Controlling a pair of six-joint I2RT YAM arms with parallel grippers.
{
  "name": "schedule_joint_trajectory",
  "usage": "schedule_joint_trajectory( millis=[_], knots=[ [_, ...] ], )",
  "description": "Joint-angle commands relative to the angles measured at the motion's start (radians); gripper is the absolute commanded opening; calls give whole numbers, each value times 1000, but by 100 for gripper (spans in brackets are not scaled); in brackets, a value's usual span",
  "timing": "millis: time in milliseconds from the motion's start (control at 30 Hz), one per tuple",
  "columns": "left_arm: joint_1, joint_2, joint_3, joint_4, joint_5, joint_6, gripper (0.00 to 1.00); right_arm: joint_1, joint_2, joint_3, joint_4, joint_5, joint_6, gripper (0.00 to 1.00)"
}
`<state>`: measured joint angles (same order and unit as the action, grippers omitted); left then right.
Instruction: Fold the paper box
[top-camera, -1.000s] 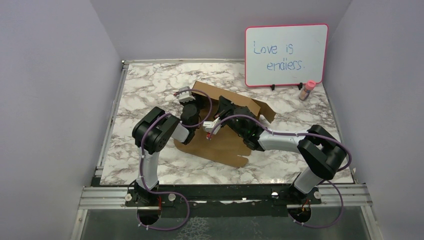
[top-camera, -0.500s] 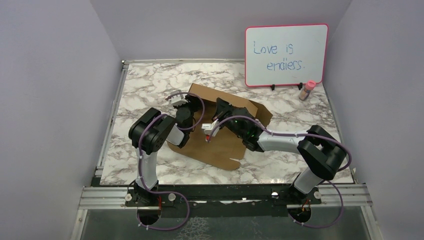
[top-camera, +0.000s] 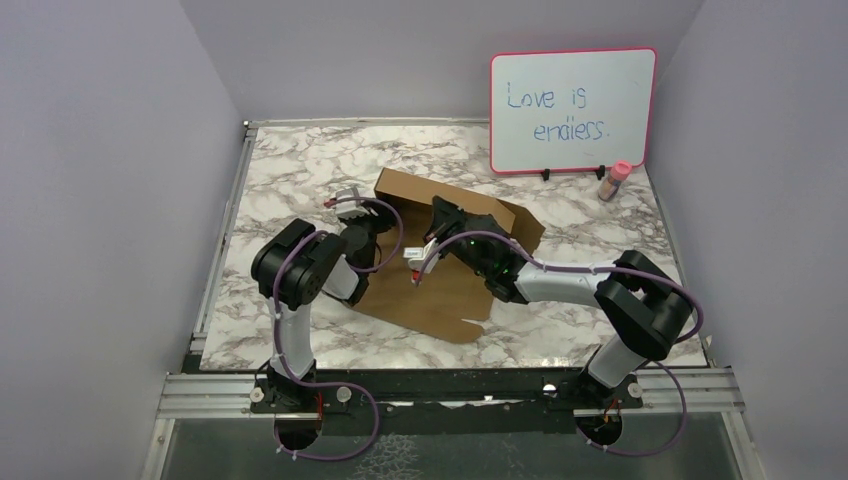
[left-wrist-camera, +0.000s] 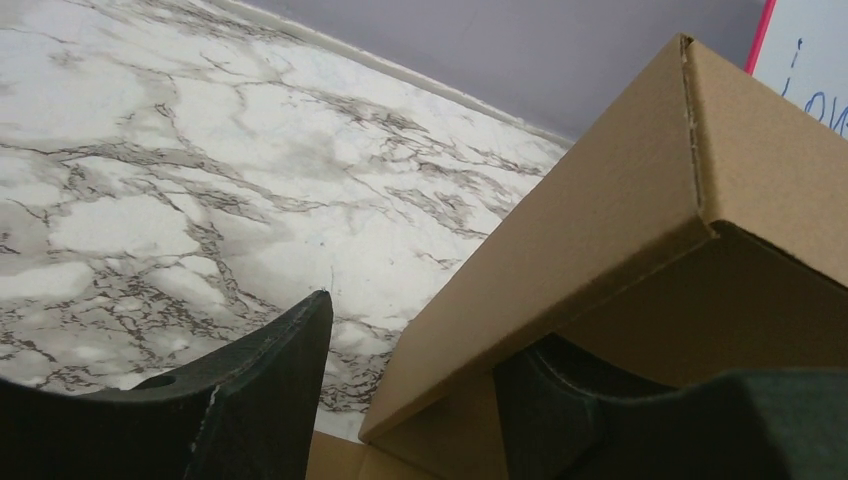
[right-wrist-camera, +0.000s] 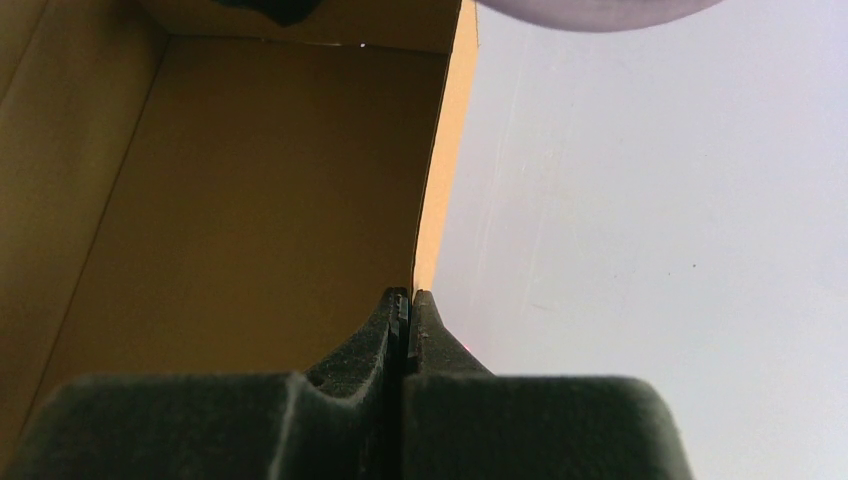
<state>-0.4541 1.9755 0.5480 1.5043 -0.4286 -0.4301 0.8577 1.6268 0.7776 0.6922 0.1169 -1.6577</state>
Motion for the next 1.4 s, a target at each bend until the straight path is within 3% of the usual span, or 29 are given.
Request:
schedule_joint_trajectory(
  millis=[0,300,733,1033,1367],
  knots=[
    [31,-51,-36,121,13,18,59,6,13,-9,-125,-12,27,1],
    [43,-20,7,177,102,8,60,5,14,-11,-126,-14,29,1],
    [45,17,71,192,108,36,60,5,15,-12,-137,-17,35,1],
    [46,25,92,125,-7,31,40,6,18,-11,-143,-16,40,1],
    [46,-12,87,19,-176,7,24,6,23,-8,-147,-15,43,1]
  ],
)
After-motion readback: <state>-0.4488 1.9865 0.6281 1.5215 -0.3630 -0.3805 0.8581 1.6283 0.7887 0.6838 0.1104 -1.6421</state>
